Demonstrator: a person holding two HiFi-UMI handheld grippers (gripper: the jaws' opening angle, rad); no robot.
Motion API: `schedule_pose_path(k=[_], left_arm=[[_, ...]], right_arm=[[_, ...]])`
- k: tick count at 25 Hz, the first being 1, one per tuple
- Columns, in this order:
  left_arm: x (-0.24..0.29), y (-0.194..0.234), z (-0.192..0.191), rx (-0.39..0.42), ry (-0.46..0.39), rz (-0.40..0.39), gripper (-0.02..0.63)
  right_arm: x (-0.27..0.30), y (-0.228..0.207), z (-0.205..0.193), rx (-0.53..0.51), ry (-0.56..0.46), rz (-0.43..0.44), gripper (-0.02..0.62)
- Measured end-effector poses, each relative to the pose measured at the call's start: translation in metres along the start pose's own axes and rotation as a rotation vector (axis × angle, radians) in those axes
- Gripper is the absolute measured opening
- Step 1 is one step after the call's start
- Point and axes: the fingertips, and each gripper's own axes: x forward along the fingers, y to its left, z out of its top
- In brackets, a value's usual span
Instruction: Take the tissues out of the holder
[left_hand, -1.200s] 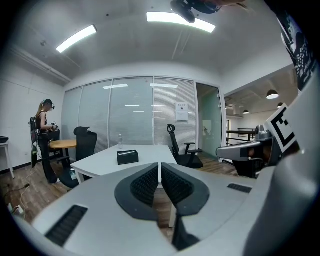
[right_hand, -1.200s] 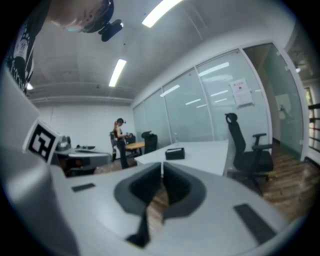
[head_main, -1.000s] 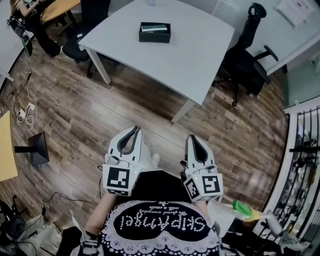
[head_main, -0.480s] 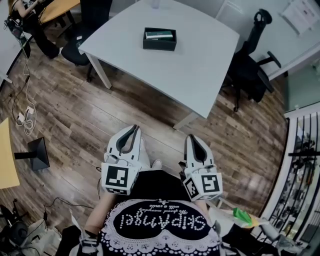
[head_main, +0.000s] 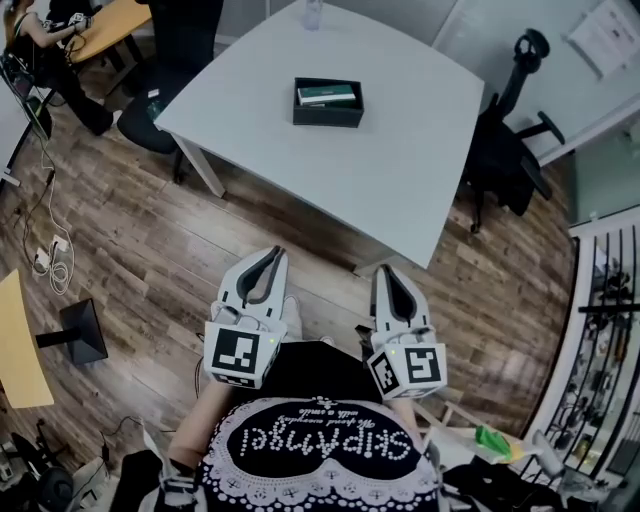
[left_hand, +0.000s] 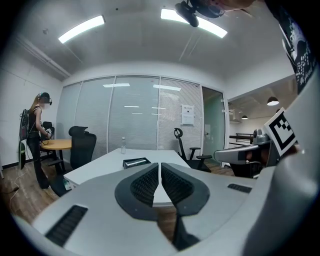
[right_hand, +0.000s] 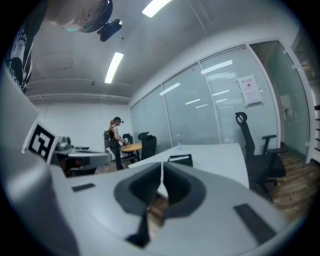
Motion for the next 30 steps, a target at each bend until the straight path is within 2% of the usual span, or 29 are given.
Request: schedule_pose_path(k=[9, 21, 30], left_arm=[[0.013, 0.036, -0.003, -0.002, -0.005, -0.012, 0.035], [0.037, 0.054, -0.008, -0.038, 0.037, -0.011, 0.035], [0.075, 0.072, -0.005, -0.06, 0.046, 0.012, 0.035]], right_arm=[[0.028, -0.005, -0.005, 0.007, 0.007, -0.058, 0.034], [0.059, -0.005, -0.006, 0.018, 0.045, -0.047, 0.034], [0.101, -0.024, 0.003, 0.014, 0.064, -0.021, 0.034]])
